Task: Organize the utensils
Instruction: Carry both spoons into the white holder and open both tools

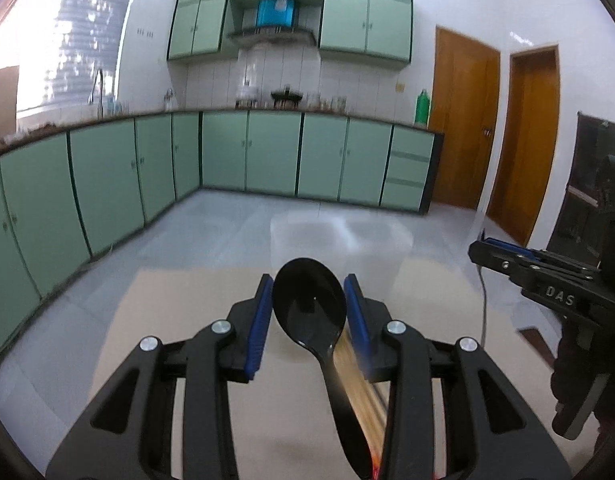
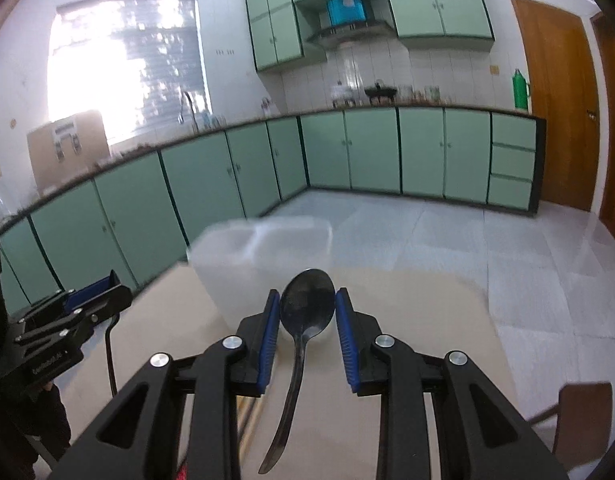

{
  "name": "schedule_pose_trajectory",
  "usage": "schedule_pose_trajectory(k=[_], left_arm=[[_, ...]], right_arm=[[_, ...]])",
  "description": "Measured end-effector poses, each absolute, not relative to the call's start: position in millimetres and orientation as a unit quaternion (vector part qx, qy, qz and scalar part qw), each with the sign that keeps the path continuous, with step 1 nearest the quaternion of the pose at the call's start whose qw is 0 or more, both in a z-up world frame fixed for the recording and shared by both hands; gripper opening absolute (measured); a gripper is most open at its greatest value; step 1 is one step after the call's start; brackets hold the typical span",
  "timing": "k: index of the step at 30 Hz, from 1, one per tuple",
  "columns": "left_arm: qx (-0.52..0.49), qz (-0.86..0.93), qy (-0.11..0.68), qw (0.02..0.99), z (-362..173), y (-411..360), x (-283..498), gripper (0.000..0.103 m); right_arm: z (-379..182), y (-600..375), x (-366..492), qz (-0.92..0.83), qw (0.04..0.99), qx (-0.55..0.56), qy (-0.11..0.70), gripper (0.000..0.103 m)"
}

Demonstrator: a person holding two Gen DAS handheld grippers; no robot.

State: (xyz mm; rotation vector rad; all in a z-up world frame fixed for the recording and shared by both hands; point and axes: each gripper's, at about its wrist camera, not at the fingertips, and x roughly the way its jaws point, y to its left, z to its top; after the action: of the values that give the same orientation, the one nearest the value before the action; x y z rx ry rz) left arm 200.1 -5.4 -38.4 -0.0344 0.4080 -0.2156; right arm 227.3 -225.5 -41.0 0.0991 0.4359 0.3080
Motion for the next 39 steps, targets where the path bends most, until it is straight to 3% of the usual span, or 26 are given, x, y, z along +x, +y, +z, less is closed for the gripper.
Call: schedule_pose_trajectory(k=[11, 20, 30, 36, 39], left_arm=[[-0.011, -0.111, 0.092, 0.99, 39.9, -38.3, 280.6, 0.035], [-0.009, -0.091, 0.132, 0.987, -2.9, -45.6, 350.6, 0.035], [-0.009, -0.09, 0.162, 0.983, -33.9, -32.6, 352.4, 0.036], [-0.027, -0.093, 0.167, 0.981, -27.6, -23.8, 353.5, 0.034], [-0.028, -0.094, 0.161, 0.982, -21.2, -18.1, 343.6, 0.034]], right_arm=[[26.6, -215.9, 307.5, 0.147, 0.979, 0.057, 0.128, 0.028], [-3.5, -199.0, 355.1, 0.123, 0.982, 0.025, 0.141, 0.028], [-37.9, -192.6, 360.4, 0.147, 0.971, 0.02, 0.19, 0.029], [-48.5, -200.2, 353.9, 0.145, 0.966, 0.031, 0.213, 0.048], [-50.1, -204.8, 345.3, 0.144, 0.966, 0.033, 0.214, 0.05]])
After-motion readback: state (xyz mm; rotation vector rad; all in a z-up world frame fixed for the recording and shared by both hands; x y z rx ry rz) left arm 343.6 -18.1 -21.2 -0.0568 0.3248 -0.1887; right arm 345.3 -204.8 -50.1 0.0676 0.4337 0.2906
